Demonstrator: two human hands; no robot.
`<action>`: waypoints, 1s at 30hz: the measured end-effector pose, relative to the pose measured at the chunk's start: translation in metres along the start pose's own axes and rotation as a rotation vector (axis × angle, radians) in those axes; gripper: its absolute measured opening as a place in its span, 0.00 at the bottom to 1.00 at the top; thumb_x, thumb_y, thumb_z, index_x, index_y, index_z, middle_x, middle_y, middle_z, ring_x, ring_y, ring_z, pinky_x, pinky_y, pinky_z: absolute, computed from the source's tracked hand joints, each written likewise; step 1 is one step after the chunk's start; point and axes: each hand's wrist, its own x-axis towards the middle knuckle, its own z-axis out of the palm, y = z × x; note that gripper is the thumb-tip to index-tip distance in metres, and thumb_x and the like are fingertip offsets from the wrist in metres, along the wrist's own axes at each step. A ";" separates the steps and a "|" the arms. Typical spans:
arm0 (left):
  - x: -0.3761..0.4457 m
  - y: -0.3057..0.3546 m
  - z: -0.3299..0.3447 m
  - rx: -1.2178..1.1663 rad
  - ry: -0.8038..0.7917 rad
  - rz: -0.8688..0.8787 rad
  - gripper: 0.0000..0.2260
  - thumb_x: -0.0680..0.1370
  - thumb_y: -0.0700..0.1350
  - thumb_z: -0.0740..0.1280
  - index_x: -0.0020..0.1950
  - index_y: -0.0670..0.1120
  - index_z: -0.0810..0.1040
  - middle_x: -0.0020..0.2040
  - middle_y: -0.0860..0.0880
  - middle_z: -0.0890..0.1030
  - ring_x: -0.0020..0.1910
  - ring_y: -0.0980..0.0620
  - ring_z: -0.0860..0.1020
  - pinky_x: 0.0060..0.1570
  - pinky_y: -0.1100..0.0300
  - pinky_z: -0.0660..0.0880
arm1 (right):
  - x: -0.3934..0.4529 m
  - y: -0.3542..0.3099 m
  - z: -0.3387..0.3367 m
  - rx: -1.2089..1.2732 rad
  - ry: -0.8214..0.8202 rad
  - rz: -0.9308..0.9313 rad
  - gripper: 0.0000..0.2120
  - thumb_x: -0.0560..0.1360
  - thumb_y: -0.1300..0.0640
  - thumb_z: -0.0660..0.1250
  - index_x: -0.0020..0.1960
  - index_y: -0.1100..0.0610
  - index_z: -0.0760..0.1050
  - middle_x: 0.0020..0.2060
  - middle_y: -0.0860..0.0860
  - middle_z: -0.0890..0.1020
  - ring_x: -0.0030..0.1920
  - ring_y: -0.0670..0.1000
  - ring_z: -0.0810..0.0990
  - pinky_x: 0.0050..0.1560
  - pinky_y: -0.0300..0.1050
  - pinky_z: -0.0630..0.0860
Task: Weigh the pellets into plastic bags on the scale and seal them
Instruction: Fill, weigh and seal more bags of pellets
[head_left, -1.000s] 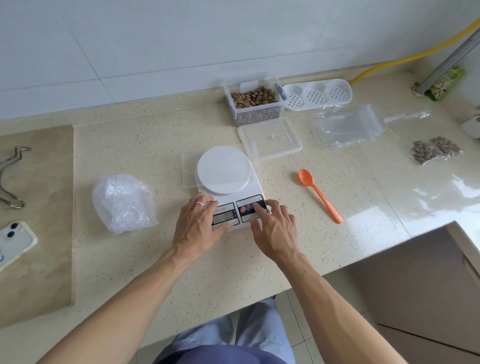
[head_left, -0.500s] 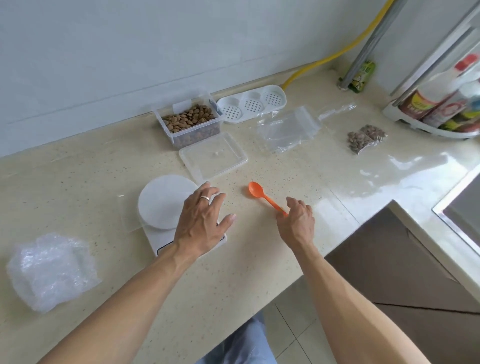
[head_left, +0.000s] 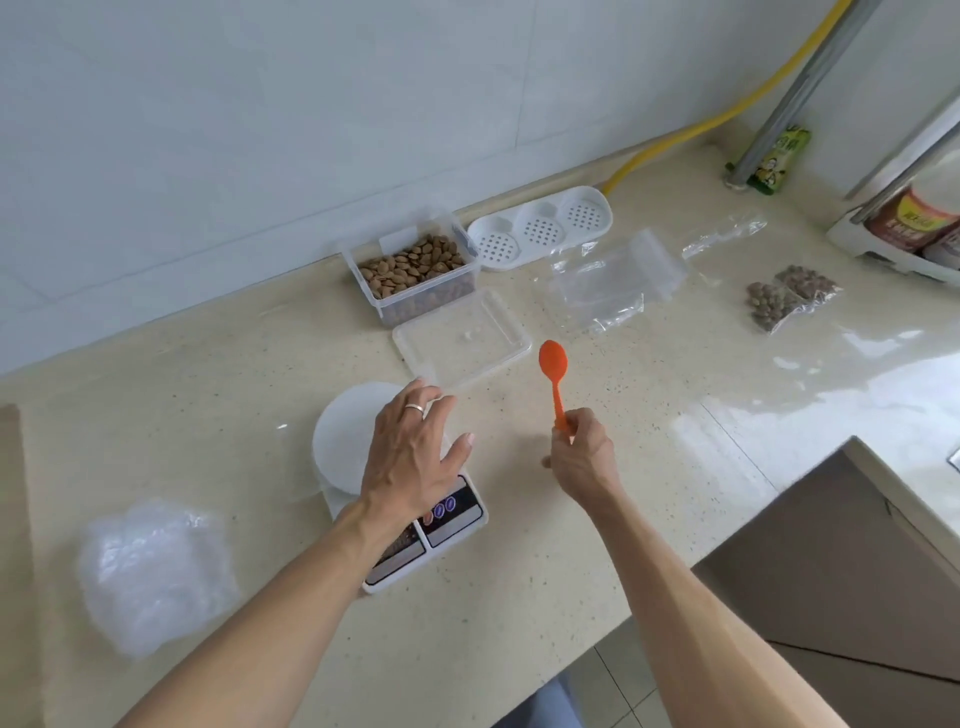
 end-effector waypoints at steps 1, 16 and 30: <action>0.001 -0.007 -0.004 0.004 0.018 -0.021 0.26 0.76 0.59 0.57 0.64 0.42 0.76 0.65 0.43 0.74 0.71 0.43 0.66 0.67 0.47 0.65 | 0.001 -0.010 0.006 0.016 -0.031 -0.024 0.05 0.80 0.60 0.57 0.54 0.55 0.70 0.44 0.51 0.77 0.44 0.55 0.80 0.42 0.53 0.80; 0.018 -0.065 -0.034 0.076 -0.016 -0.237 0.22 0.79 0.52 0.62 0.69 0.44 0.70 0.68 0.44 0.72 0.72 0.44 0.63 0.71 0.49 0.60 | 0.022 -0.088 0.063 0.173 -0.303 0.031 0.04 0.71 0.64 0.71 0.45 0.58 0.81 0.36 0.51 0.79 0.33 0.48 0.73 0.34 0.42 0.73; 0.069 -0.046 -0.097 -0.714 -0.137 -0.238 0.11 0.81 0.40 0.61 0.40 0.49 0.76 0.34 0.49 0.79 0.35 0.53 0.76 0.44 0.50 0.75 | 0.016 -0.139 0.020 0.374 -0.499 -0.197 0.04 0.72 0.62 0.74 0.46 0.61 0.83 0.38 0.60 0.83 0.24 0.42 0.67 0.27 0.37 0.62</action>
